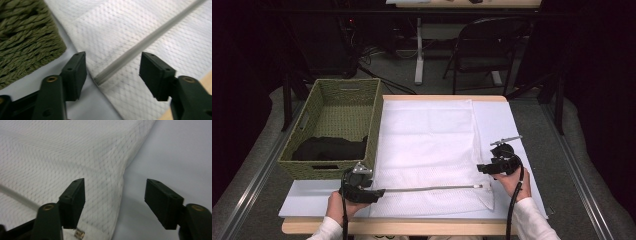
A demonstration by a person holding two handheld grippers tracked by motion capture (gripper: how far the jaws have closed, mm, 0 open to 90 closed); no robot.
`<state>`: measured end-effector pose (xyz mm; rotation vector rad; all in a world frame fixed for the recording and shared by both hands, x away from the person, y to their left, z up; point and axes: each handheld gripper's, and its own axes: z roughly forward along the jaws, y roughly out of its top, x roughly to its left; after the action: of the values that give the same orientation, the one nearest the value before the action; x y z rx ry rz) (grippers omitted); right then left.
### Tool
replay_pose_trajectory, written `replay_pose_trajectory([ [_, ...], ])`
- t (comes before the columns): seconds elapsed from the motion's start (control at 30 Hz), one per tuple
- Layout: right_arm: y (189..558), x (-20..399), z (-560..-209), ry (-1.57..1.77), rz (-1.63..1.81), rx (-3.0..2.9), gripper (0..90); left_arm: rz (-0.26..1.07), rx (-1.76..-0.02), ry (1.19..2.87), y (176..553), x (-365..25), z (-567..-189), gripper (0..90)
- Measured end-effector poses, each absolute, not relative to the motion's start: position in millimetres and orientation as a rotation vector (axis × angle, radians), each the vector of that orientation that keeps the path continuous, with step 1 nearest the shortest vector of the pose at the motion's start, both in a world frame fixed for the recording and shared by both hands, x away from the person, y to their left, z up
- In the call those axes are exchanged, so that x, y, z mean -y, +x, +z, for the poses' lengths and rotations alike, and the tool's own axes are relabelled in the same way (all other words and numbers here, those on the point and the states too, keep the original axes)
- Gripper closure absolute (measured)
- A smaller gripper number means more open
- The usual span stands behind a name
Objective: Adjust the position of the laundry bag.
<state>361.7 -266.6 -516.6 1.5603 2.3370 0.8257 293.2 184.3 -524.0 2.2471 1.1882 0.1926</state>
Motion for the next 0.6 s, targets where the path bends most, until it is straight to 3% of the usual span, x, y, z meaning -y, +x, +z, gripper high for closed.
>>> replay_pose_trajectory([
  [0.13,350.9,271.4,-512.4,1.54,0.819,-2.371,16.6,0.187,-1.136,2.251,289.0,-183.9,-519.6,27.9],
  [0.23,342.8,270.3,-510.2,1.528,0.807,-2.379,14.2,0.226,-1.07,2.264,288.4,-180.7,-514.0,22.6],
  [0.6,316.9,276.1,-506.6,1.583,0.805,-2.337,18.5,0.269,-0.885,2.346,278.9,-155.5,-511.8,17.8],
])
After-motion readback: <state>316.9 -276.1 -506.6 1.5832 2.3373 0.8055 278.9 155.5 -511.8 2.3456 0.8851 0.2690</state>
